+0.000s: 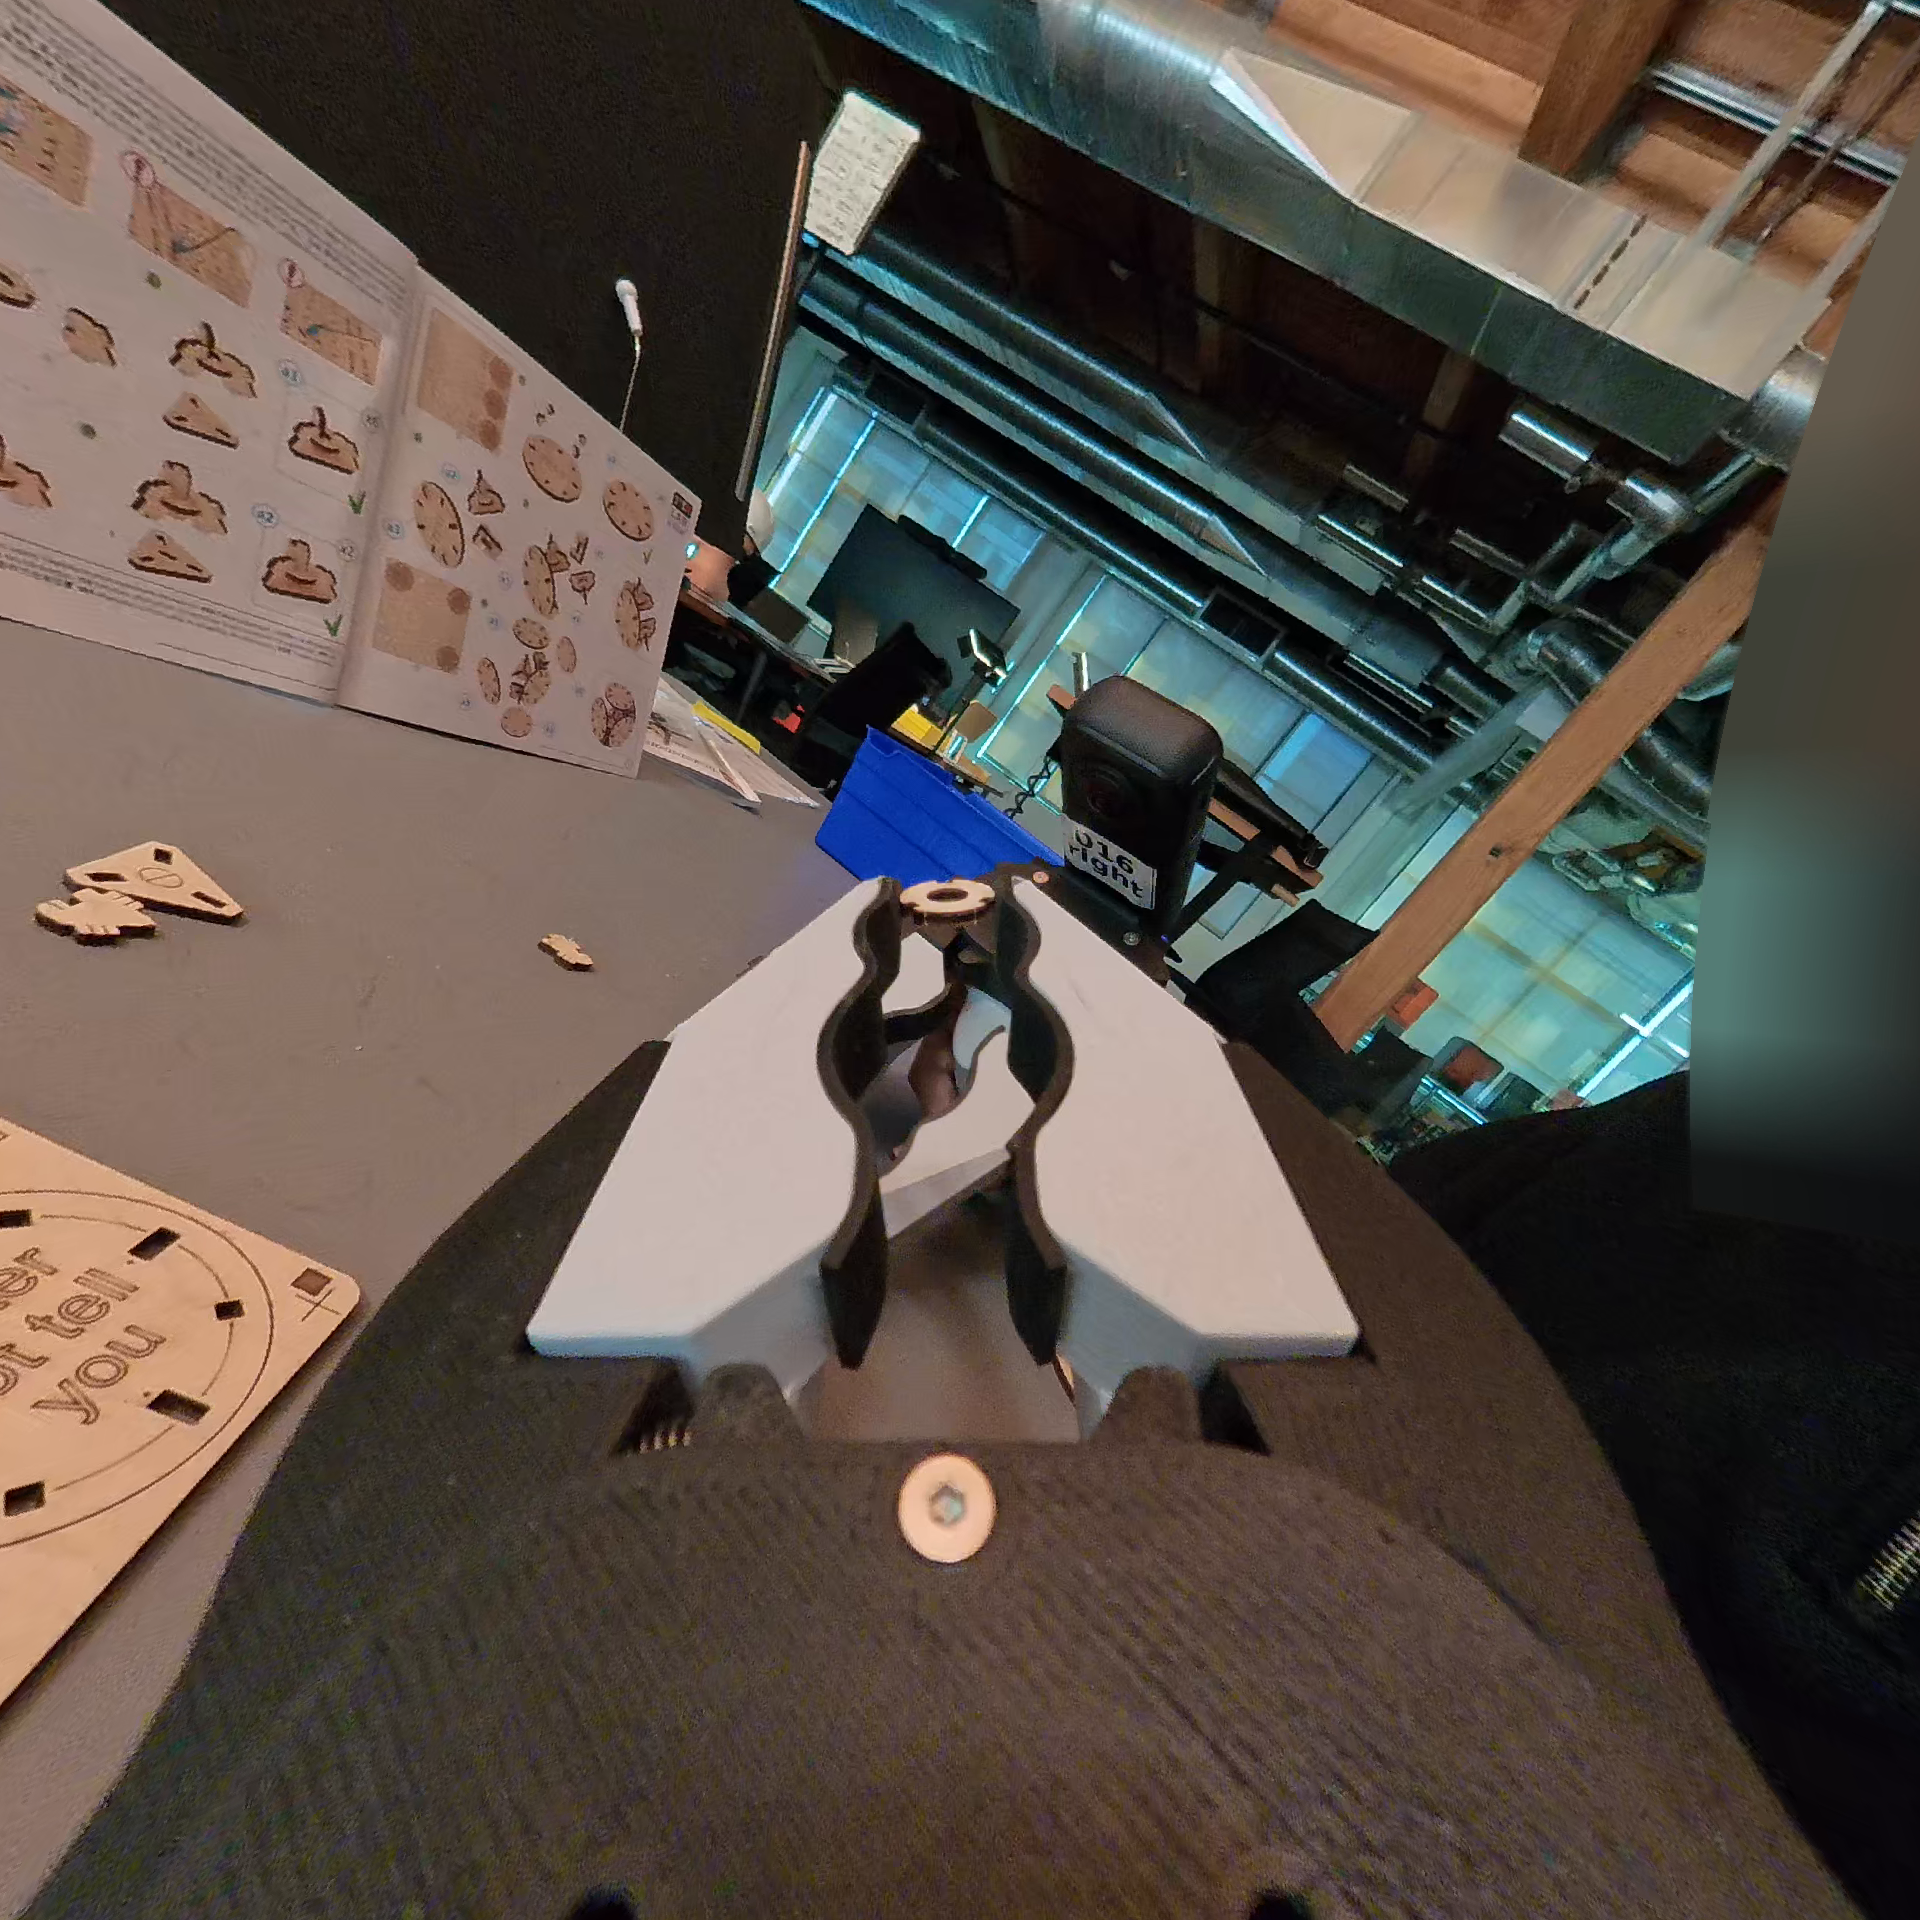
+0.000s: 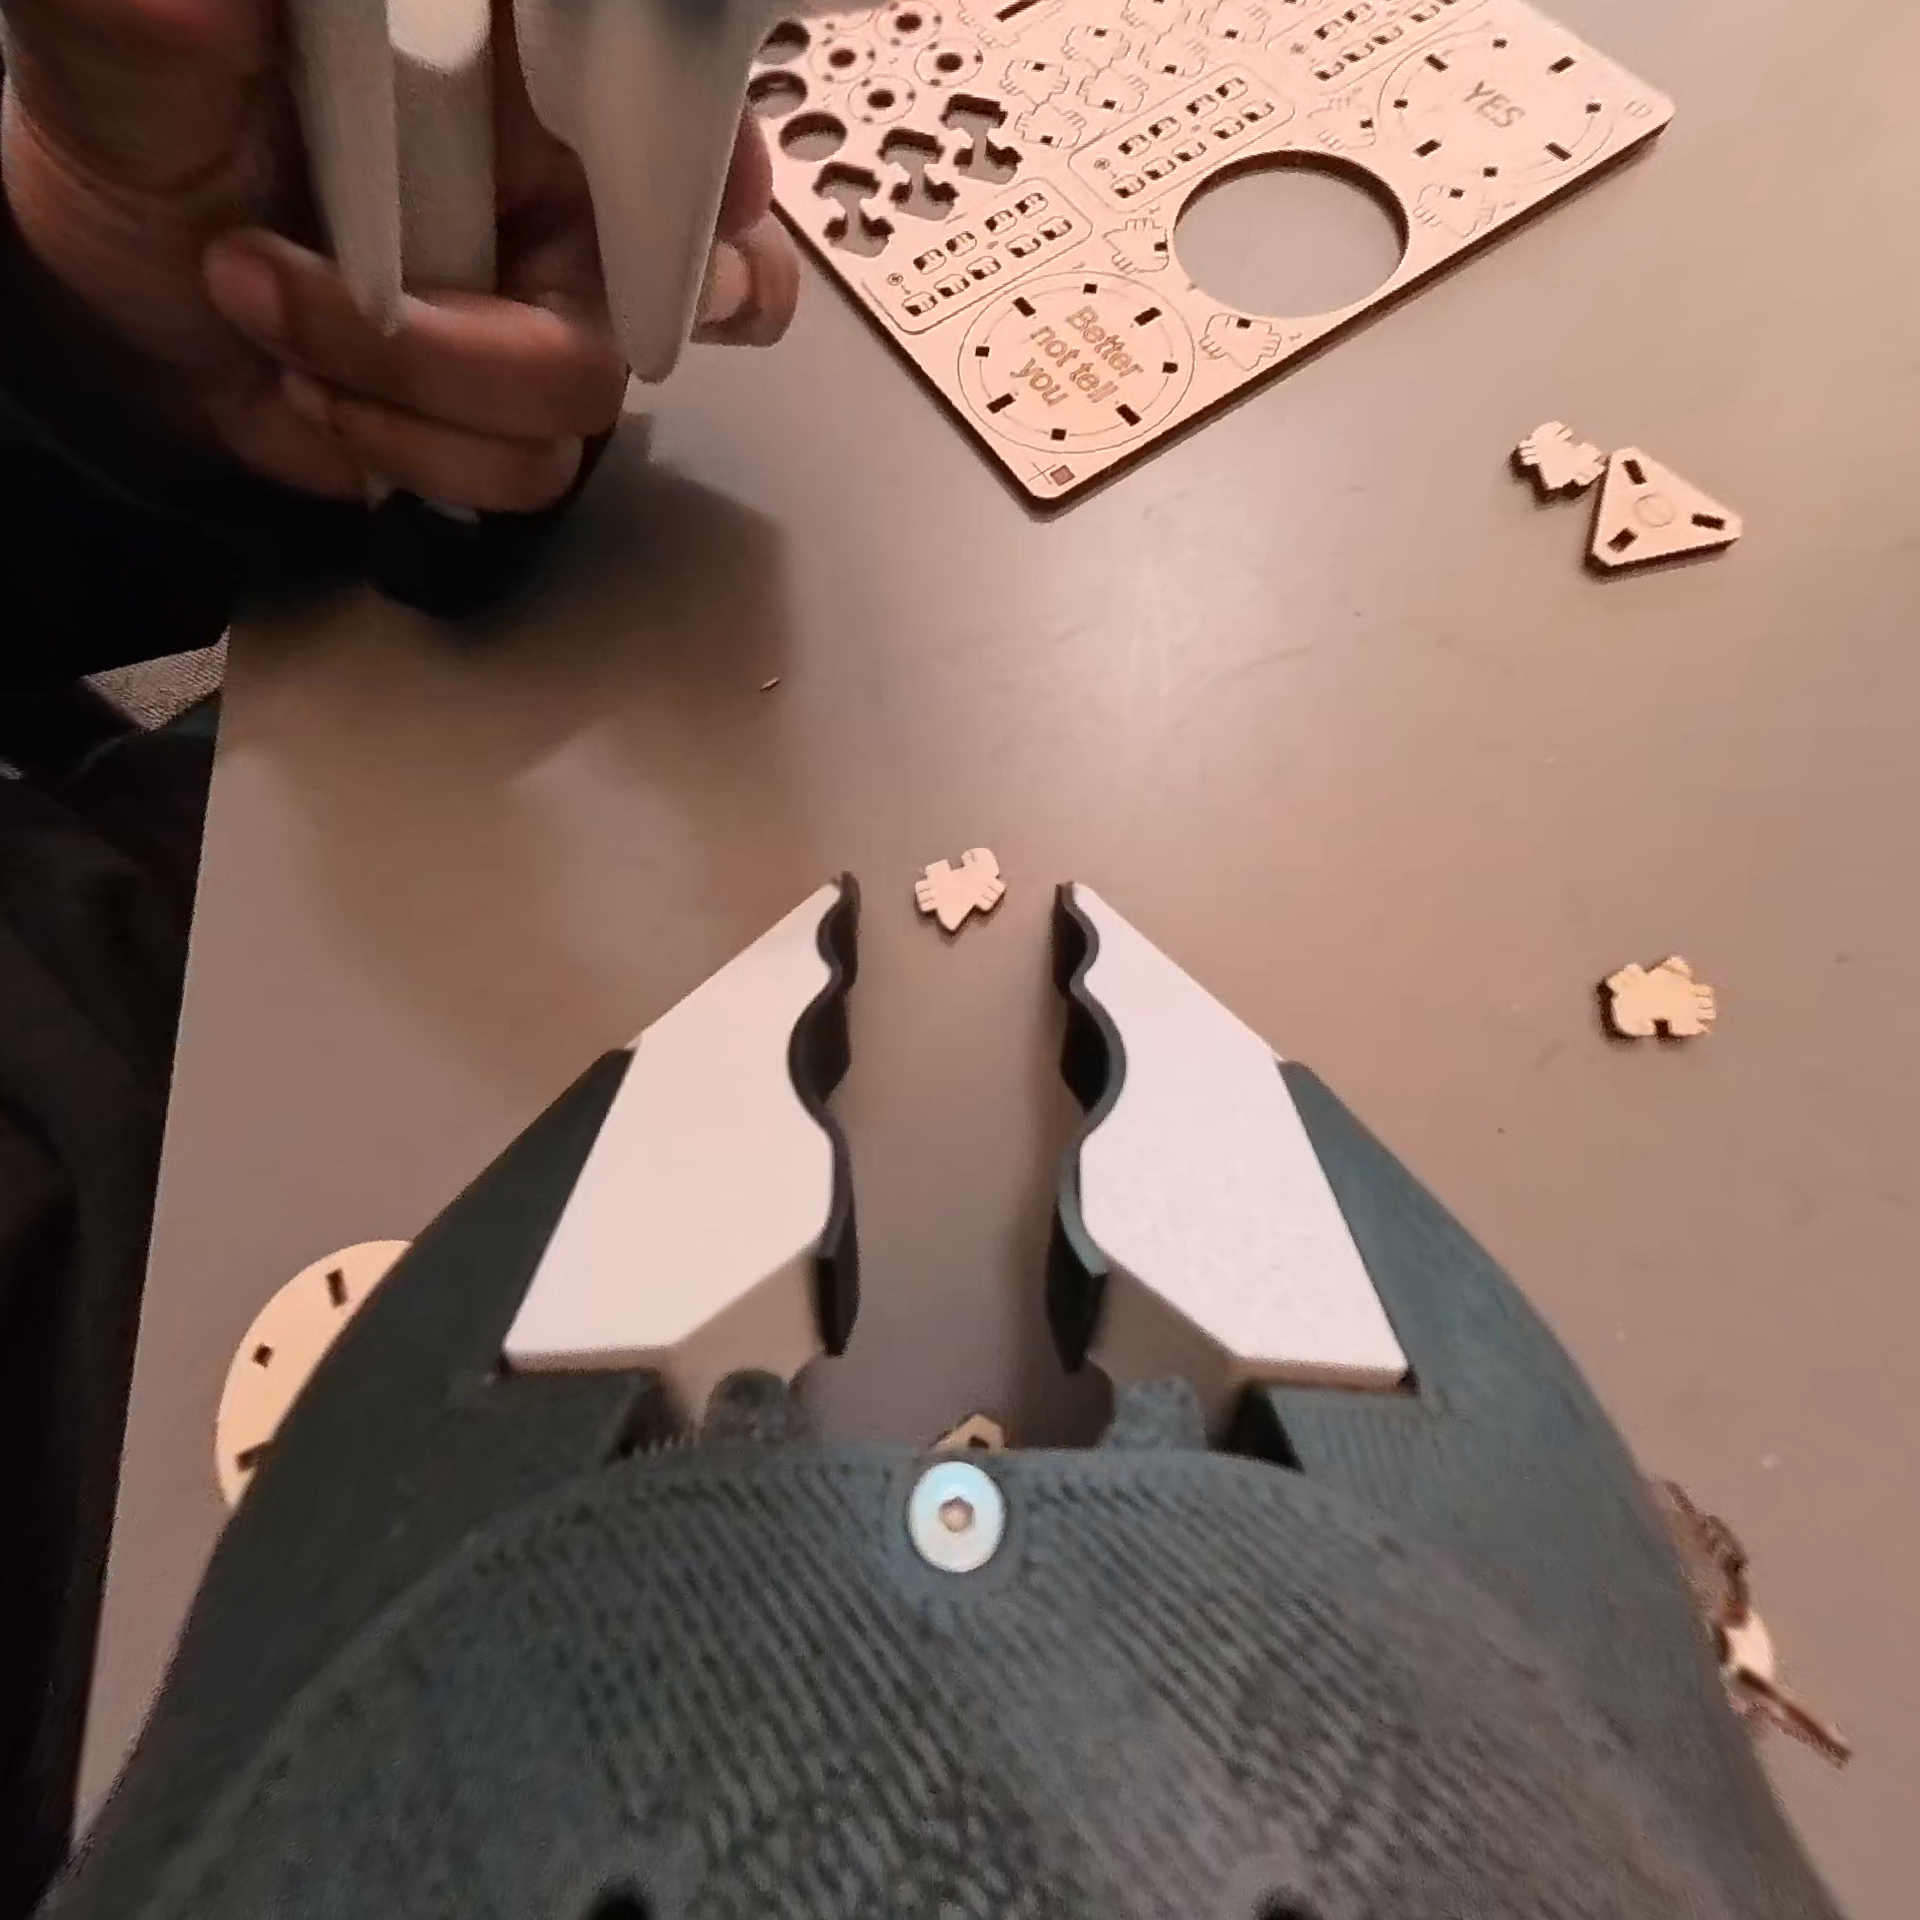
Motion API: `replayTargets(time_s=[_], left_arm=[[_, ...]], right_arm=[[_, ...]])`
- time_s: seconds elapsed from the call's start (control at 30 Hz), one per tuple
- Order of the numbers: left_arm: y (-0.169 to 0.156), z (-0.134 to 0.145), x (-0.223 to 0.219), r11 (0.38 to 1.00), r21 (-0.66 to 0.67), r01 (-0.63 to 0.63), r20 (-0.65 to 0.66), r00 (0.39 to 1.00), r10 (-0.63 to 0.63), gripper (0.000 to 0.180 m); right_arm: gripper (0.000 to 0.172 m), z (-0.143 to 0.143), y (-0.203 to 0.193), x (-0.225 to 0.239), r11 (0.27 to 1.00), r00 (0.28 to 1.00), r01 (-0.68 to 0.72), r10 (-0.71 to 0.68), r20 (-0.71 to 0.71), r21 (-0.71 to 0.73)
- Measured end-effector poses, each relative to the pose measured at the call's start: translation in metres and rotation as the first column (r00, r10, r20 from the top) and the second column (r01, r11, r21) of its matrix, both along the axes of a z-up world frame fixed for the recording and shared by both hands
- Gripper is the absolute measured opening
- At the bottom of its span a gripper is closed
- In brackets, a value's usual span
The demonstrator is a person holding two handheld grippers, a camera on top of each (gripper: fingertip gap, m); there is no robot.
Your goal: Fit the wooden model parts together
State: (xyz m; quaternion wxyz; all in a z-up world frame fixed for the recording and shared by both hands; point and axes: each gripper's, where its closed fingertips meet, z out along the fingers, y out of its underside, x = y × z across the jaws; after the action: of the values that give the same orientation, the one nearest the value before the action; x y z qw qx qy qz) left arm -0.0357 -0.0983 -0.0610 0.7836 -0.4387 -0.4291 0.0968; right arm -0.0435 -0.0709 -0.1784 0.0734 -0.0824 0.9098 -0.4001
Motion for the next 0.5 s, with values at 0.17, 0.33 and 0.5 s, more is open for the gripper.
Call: replayTargets(time_s=[0.17, 0.33, 0.5], left_arm=[[0.001, -0.001, 0.000, 1.000, 0.004, 0.010, 0.006, 1.000, -0.010, 0.015], [0.004, -0.002, -0.001, 1.000, -0.005, 0.023, 0.013, 1.000, -0.023, 0.015], [0.008, -0.004, 0.000, 0.999, -0.004, 0.044, 0.022, 0.999, -0.044, 0.016]], right_arm=[[0.029, -0.001, -0.002, -0.001, 1.000, 0.999, 0.001, -0.002, -0.047, -0.008], [0.015, -0.001, -0.004, 0.009, 1.000, 0.998, -0.028, 0.027, -0.060, -0.013], [0.015, 0.015, -0.009, -0.005, 0.990, 0.949, -0.019, -0.026, -0.315, -0.140]])
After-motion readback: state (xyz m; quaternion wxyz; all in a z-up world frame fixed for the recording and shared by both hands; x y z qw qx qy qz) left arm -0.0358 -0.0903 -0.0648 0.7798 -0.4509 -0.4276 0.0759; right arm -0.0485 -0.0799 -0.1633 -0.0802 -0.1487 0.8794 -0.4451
